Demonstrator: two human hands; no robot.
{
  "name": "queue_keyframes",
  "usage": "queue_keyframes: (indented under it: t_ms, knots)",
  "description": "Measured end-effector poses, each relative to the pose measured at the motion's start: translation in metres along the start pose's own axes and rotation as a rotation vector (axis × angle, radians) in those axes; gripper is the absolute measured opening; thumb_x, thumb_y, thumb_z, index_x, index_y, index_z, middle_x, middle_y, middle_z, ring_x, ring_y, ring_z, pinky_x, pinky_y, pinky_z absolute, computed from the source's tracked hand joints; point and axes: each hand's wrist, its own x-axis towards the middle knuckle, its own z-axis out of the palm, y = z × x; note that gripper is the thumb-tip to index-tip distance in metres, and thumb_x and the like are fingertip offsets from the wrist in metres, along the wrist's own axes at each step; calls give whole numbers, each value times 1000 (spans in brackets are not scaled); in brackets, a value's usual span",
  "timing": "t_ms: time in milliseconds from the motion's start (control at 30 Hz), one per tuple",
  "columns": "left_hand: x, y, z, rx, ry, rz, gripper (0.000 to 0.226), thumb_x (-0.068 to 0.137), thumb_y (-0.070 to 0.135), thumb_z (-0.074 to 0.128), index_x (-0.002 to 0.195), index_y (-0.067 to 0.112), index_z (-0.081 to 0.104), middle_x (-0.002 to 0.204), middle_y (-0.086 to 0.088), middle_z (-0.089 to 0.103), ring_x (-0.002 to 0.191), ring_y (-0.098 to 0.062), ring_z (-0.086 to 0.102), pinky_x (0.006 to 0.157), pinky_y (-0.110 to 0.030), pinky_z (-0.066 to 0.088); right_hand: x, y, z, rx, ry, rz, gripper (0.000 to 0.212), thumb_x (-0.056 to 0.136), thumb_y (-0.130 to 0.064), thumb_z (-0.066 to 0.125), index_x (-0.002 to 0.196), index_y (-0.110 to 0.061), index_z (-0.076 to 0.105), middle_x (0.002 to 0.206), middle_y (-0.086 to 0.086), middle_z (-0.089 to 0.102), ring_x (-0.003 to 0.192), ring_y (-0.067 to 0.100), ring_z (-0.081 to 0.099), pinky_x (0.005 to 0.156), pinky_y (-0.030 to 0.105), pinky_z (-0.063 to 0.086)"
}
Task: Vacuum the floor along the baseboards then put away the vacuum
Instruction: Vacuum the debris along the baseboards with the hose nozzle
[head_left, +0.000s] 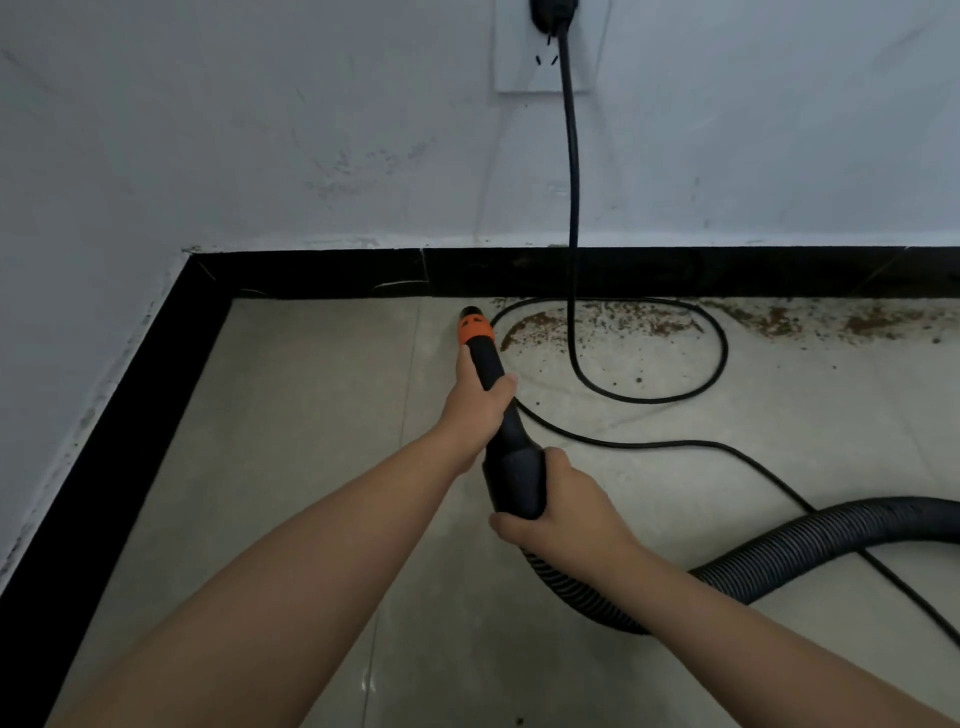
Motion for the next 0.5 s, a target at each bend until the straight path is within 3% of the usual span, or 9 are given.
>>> queue_keyframes:
  t_ms: [200,500]
  knots:
    - [33,2,1,-51,-14,-12,65,96,23,47,149,23,9,136,-10,43,113,-24,48,94,-32,42,19,-3,-5,-18,65,4,45,75,-35,68,105,-16,41,98,-1,55,87,16,58,69,28,50]
    - [53,13,23,-107,-118,1,66,96,19,46,149,22,8,126,-11,45,96,-19,48,85,-30,42,28,4,-20,-74,139,49,44,76,-38,68,97,-16,36,94,0,52,80,16,53,59,25,40]
